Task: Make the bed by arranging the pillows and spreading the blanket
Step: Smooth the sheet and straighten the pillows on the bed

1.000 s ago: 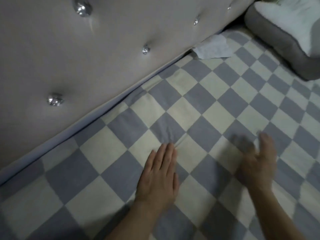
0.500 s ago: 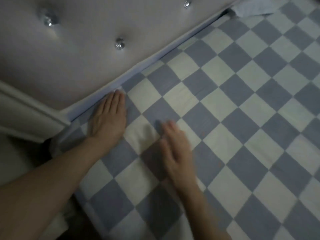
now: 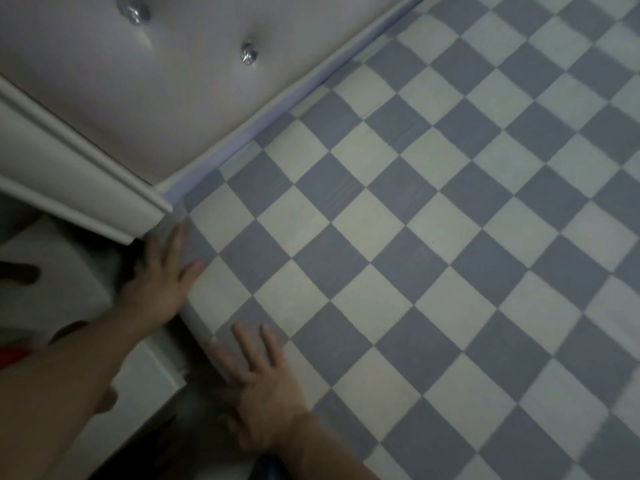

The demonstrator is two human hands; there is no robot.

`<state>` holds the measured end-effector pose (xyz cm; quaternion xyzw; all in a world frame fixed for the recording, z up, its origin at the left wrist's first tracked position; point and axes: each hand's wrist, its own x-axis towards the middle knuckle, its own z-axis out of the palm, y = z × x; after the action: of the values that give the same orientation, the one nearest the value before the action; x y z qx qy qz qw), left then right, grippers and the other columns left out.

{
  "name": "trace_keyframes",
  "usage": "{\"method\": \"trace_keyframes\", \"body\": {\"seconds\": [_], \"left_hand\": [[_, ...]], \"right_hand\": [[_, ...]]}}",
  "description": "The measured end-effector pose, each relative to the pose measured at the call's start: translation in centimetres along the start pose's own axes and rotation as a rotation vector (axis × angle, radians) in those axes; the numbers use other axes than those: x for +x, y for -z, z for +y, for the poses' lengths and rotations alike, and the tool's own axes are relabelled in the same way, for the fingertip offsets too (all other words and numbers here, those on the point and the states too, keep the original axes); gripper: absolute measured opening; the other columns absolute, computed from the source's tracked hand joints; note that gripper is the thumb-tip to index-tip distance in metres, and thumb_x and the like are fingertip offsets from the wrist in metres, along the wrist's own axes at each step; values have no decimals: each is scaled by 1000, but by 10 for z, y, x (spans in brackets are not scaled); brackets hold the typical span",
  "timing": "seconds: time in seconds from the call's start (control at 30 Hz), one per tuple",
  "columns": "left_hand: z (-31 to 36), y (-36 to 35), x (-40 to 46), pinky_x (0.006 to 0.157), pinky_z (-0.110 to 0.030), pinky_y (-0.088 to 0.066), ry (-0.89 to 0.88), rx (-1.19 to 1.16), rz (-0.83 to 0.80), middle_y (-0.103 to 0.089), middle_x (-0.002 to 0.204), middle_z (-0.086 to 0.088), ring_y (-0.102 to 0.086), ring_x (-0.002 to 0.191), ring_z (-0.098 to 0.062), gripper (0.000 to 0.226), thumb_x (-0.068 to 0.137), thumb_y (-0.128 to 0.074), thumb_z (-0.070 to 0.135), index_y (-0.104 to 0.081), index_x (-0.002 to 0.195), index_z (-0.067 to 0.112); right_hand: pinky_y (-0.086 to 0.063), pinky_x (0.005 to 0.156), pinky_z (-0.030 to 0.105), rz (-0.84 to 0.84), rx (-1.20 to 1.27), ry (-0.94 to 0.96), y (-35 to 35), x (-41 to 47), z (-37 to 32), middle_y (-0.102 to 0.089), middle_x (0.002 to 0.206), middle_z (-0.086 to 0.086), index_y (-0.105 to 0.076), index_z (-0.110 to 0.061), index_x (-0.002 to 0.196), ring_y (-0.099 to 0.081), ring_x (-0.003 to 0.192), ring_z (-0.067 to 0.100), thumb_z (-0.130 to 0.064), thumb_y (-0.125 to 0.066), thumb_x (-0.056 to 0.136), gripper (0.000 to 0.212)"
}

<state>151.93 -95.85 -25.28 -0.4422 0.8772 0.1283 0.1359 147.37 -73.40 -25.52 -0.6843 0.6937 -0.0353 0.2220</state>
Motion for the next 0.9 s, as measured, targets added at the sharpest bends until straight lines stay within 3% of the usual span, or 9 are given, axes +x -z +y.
{"method": "trace_keyframes", "body": {"seconds": [0.07,0.1,0.17,0.23,0.27,0.4,0.53,0.73,0.9], "left_hand": [[-2,13,-7,101,-62,-33,210,-90,-169,-26,144,-32,-35,126,-51,67,97,-37,36,-1,148,10],[8,19,-11,98,-60,-37,235,-19,-157,-31,140,-35,-39,121,-53,65,97,-38,28,-4,147,4],[43,30,-18,89,-57,-40,141,158,-32,-36,132,-38,-42,114,-53,62,92,-46,12,-16,143,-6],[89,42,-25,87,-54,-38,-21,214,94,-40,126,-36,-43,111,-49,61,84,-52,5,-27,138,-8],[115,47,-30,88,-51,-36,-96,182,132,-42,126,-33,-43,111,-46,60,84,-52,6,-30,138,-5],[220,48,-55,87,-46,-38,-477,-15,150,-49,125,-22,-48,109,-38,47,88,-48,6,-41,135,2],[328,40,-95,91,-43,-39,-755,-185,87,-52,125,-16,-49,111,-36,48,90,-28,20,-45,133,5],[464,19,-177,100,-33,-38,-1023,-381,-103,-54,128,-10,-50,118,-27,59,83,-22,31,-49,130,7],[556,-24,-241,96,-33,-41,-1206,-261,-210,-54,128,-9,-52,116,-26,60,81,-23,31,-50,129,8]], "right_hand": [[2,119,42,130,330,41,10,-12,-7,-57,132,0,-69,-25,109,-31,139,24,-34,-55,83,31],[-9,119,31,217,616,-62,20,-21,-6,-62,126,1,-68,-20,113,-40,133,18,-26,-54,86,30],[-33,103,14,381,1021,-345,43,-45,4,-65,117,-14,-65,-28,114,-54,114,4,-21,-51,89,30],[-41,89,11,649,1188,-603,65,-75,24,-65,101,-31,-67,-40,98,-58,101,-7,-24,-52,89,24],[-43,87,12,773,1232,-711,72,-94,40,-67,96,-31,-68,-39,92,-60,97,-7,-22,-55,89,22],[-50,87,25,1063,1215,-952,96,-175,102,-72,94,-6,-69,-28,90,-65,95,8,-8,-53,92,26],[-50,85,30,1328,1166,-1197,105,-276,144,-73,84,-4,-68,-22,89,-67,90,15,-6,-51,93,23],[-49,93,36,1549,985,-1479,96,-431,178,-69,90,0,-65,-23,91,-64,94,20,-5,-51,92,24],[-47,88,31,1673,968,-1621,66,-541,204,-68,99,10,-65,-20,92,-62,96,21,-3,-52,91,22]]}}
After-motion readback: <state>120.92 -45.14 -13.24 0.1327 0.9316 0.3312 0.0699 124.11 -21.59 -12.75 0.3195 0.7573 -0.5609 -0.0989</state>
